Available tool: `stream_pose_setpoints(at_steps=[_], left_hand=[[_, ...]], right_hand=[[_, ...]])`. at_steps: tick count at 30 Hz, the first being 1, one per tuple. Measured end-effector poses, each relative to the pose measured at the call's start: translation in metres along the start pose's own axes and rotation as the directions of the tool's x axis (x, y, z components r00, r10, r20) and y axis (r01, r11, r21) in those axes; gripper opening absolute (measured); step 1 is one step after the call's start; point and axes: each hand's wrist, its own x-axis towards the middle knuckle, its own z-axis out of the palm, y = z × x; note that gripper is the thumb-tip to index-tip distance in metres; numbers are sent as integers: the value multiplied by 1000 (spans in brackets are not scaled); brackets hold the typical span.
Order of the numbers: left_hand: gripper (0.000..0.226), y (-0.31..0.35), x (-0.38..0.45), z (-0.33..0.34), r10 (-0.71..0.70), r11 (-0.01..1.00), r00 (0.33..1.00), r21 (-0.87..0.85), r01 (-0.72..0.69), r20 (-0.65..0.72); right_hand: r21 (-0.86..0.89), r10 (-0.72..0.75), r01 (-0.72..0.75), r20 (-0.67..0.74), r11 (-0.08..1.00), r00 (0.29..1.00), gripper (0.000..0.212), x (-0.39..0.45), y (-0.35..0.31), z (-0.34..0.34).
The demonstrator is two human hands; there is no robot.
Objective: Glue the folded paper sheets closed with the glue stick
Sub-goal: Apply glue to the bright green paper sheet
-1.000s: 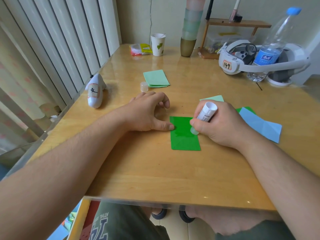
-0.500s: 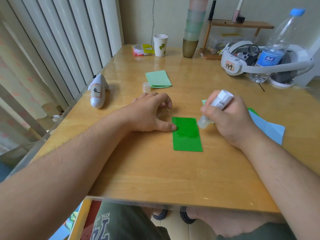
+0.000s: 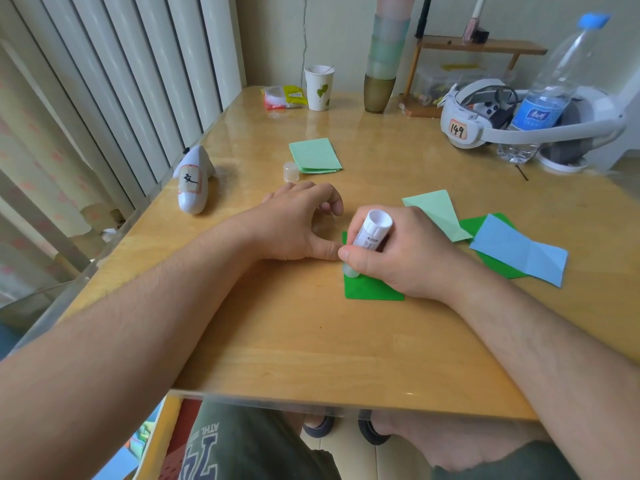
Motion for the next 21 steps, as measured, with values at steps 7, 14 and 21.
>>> stream_pose_setpoints(at_steps=[7,14,21], left_hand=[[66,0,-1,1,1,1000,1000,-5,-1,-15],[56,1,-1,0,18,1000,999,1,-18,-33],[56,2,-1,1,17,1000,999,-4,-17,-41]], right_hand=[[10,28,-28,5,1000,1000,22,-6,5,-11],[-19,77,-78,-37,997,996,20,-16,20,-26],[-53,88,-92,-63,994,994,21,-14,25,-27]])
